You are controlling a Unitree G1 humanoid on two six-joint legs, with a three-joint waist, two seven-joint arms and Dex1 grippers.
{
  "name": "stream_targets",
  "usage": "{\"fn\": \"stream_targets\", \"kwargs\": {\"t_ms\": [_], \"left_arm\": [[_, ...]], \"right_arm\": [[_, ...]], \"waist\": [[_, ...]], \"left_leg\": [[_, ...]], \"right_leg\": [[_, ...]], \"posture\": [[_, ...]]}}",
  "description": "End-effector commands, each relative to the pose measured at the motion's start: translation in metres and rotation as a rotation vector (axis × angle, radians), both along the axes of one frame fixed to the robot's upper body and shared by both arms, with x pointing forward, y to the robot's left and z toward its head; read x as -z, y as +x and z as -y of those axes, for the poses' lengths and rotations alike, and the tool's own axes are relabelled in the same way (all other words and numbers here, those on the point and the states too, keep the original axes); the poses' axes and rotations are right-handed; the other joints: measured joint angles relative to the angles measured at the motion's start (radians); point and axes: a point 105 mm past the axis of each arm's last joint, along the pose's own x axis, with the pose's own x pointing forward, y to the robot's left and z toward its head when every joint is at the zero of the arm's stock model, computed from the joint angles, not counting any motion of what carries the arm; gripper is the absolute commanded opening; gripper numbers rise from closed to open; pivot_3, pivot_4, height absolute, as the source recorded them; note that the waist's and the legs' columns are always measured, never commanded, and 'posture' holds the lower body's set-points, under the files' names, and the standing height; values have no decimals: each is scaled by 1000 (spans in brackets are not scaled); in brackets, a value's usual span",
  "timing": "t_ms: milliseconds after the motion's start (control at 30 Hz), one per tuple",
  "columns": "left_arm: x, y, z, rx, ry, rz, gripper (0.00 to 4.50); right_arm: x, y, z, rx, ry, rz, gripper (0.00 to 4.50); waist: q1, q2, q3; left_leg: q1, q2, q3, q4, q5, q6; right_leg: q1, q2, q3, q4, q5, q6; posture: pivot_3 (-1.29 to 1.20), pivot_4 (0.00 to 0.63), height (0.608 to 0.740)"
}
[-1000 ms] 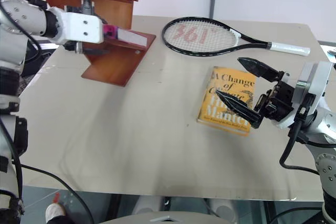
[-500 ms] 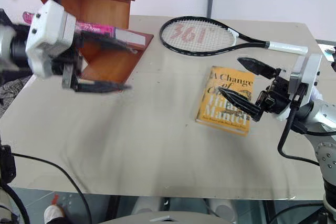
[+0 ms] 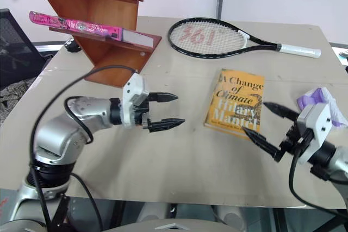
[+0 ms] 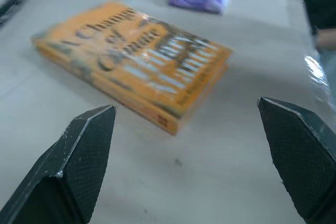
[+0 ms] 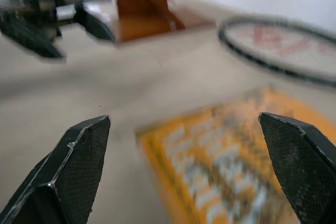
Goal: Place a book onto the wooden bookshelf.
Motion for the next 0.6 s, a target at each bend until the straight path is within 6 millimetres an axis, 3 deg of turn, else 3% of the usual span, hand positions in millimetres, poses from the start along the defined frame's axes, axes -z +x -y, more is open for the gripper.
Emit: {"fn": "stream_targets", "kwargs": {"t_ms": [33, 200, 500, 600], "left_arm": [[-2, 1, -1, -34, -42, 38, 4446], [1, -5, -9, -14, -39, 28, 4446], [21, -21, -73, -172, 66, -11, 4446], [29, -24, -79, -190, 75, -25, 4446]], "right_arm": [[1, -8, 9, 85, -26, 33, 4500], [16, -12, 23, 140, -42, -5, 4500], [40, -33, 72, 247, -157, -111, 4500], [41, -33, 80, 249, -173, -123, 4500]], "waist": [[1, 0, 0], [-2, 0, 0], [-2, 1, 0], [0, 1, -1]], "left_leg": [[0, 0, 0, 0, 0, 0], [1, 0, 1, 0, 0, 0], [1, 0, 4, -2, 0, 0], [1, 0, 4, -2, 0, 0]], "right_leg": [[0, 0, 0, 0, 0, 0], [0, 0, 1, 0, -3, -2], [-1, -2, 3, -2, -4, -3], [-1, -3, 3, -2, -4, -3]], "posture": [[0, 150, 740], [0, 150, 740], [0, 150, 740], [0, 150, 740]]}}
